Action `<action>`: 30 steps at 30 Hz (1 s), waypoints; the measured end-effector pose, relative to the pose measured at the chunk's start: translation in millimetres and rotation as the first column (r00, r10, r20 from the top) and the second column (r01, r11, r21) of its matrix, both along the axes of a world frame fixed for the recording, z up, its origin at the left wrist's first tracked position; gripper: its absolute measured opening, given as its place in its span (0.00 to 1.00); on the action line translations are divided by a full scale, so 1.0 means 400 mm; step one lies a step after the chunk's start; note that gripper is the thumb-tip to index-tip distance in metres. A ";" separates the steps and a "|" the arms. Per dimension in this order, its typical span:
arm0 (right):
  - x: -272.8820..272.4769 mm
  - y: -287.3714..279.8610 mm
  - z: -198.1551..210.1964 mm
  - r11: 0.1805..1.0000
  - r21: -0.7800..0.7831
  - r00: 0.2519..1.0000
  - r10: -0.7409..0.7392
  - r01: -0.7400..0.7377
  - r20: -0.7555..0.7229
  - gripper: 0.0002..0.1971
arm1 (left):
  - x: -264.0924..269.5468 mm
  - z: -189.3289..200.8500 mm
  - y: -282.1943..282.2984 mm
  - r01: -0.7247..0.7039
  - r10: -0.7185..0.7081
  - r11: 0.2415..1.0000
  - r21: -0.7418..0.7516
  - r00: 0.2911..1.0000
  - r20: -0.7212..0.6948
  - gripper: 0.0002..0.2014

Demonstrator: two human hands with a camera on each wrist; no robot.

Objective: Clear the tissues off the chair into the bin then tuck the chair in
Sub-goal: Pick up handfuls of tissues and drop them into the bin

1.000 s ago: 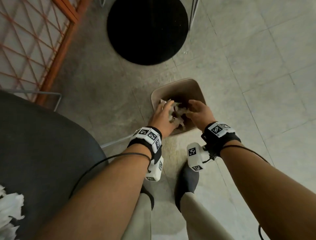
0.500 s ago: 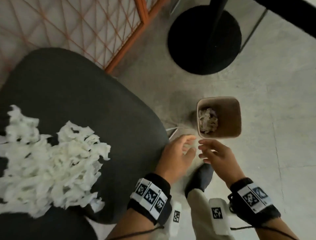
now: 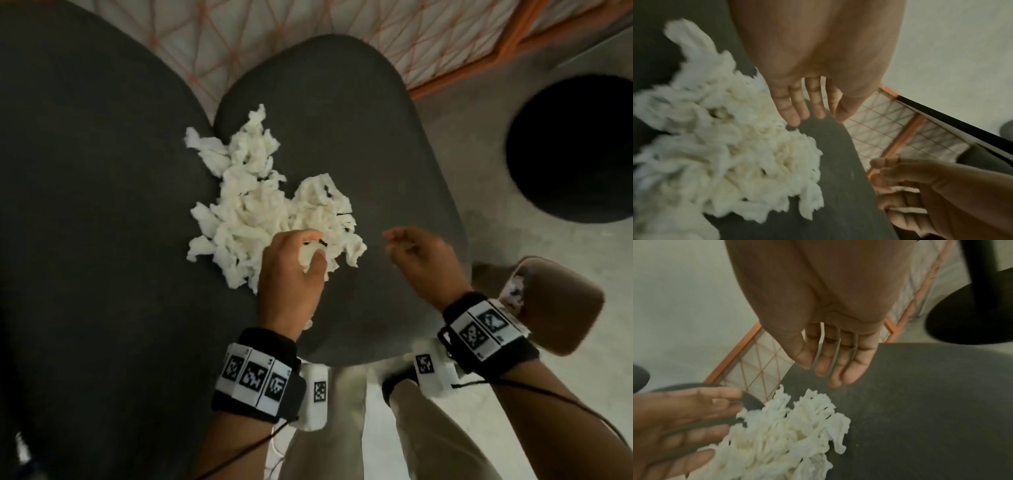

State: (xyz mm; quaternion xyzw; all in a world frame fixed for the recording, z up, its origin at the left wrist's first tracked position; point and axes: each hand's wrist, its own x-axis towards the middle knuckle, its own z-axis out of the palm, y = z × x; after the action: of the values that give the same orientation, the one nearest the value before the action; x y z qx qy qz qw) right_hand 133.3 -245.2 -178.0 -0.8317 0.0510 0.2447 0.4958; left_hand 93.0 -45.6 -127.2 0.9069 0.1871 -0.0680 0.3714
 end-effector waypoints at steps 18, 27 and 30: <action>0.162 0.295 -0.134 0.874 -0.402 0.962 0.246 -0.272 -0.115 0.14 | 0.120 -0.065 0.241 -0.252 0.269 0.924 0.288 0.963 -0.020 0.09; 0.167 0.241 -0.066 0.986 -0.167 0.997 -0.001 -0.013 -0.081 0.08 | 0.087 0.073 0.261 -0.435 0.387 0.889 0.141 0.880 0.275 0.16; 0.171 0.211 -0.047 0.993 -0.095 0.991 -0.080 0.070 -0.103 0.09 | 0.109 0.081 0.244 -0.409 0.386 0.910 0.072 0.897 0.215 0.15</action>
State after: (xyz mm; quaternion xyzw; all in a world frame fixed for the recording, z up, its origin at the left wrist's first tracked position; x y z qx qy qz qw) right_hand 201.7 -161.0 -197.0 -0.8367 0.1198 0.2673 0.4627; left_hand 136.5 52.1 -94.8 0.8715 0.3345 0.1097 0.3413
